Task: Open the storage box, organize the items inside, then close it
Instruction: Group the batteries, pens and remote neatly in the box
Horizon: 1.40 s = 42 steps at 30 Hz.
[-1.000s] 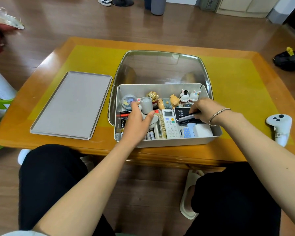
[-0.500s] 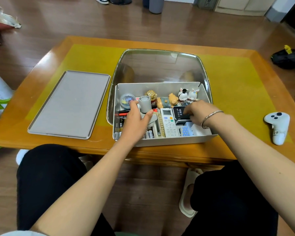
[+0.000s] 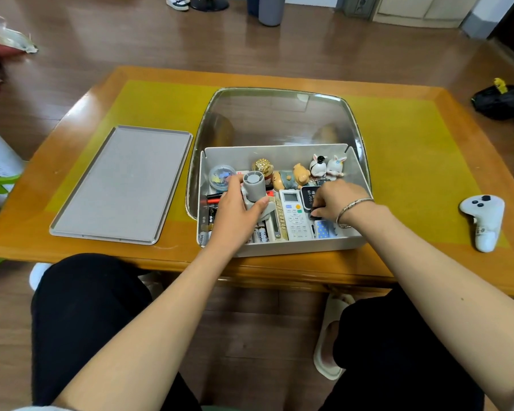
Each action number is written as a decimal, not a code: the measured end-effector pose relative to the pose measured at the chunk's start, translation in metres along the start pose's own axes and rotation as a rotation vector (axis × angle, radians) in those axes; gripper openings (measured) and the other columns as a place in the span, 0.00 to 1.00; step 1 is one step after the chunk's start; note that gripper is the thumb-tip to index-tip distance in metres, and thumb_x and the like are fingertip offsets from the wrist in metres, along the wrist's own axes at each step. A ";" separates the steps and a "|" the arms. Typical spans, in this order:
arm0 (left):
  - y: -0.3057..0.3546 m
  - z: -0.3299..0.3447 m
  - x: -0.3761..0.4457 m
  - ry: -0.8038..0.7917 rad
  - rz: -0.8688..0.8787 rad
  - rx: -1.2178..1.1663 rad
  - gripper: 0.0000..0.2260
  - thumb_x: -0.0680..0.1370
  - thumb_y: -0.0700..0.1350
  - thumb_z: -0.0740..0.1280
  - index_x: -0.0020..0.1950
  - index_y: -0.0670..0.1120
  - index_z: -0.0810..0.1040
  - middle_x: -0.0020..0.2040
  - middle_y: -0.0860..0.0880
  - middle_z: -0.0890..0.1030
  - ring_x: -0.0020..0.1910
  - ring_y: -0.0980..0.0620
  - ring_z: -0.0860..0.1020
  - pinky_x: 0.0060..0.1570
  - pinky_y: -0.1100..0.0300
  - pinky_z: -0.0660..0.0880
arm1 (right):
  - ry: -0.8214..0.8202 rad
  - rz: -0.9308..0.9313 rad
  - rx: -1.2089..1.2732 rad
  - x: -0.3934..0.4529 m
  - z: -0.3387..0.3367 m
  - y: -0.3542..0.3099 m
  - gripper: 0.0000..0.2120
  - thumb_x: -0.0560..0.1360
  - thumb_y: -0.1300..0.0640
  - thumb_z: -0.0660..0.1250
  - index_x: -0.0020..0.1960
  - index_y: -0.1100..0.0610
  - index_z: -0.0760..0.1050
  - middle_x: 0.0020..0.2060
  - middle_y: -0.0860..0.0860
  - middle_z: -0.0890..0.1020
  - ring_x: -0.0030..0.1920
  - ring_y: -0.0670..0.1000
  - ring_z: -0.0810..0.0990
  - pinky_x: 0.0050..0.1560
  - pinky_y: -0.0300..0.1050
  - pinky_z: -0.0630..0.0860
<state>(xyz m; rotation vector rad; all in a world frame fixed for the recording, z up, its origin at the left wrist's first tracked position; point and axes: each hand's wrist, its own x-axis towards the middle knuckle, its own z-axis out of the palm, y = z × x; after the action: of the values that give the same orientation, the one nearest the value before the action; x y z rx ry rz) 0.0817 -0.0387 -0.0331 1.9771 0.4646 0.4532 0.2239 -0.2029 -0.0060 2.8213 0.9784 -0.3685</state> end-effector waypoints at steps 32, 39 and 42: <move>0.011 -0.010 -0.004 -0.177 0.014 -0.280 0.19 0.73 0.35 0.70 0.54 0.56 0.71 0.54 0.55 0.76 0.48 0.65 0.78 0.44 0.69 0.75 | 0.257 -0.222 1.126 -0.029 -0.003 -0.027 0.20 0.63 0.71 0.75 0.47 0.54 0.73 0.44 0.47 0.78 0.40 0.41 0.79 0.40 0.32 0.77; 0.006 -0.003 -0.009 -0.015 0.231 0.019 0.20 0.70 0.34 0.73 0.52 0.53 0.70 0.54 0.54 0.72 0.52 0.61 0.72 0.49 0.68 0.75 | 0.242 -0.245 1.043 -0.031 0.007 -0.027 0.31 0.65 0.73 0.73 0.62 0.52 0.69 0.54 0.48 0.75 0.53 0.44 0.76 0.47 0.34 0.78; 0.007 -0.002 -0.009 -0.040 0.209 0.008 0.20 0.71 0.37 0.74 0.54 0.53 0.69 0.55 0.54 0.72 0.52 0.62 0.74 0.48 0.70 0.74 | 0.272 -0.250 1.055 -0.033 0.005 -0.022 0.25 0.66 0.74 0.71 0.57 0.53 0.74 0.55 0.49 0.76 0.55 0.49 0.77 0.48 0.36 0.79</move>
<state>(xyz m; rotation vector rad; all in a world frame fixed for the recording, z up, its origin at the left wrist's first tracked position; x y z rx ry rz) 0.0740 -0.0444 -0.0267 2.0474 0.2352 0.5417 0.1849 -0.2062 -0.0026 3.7448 1.5529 -0.7122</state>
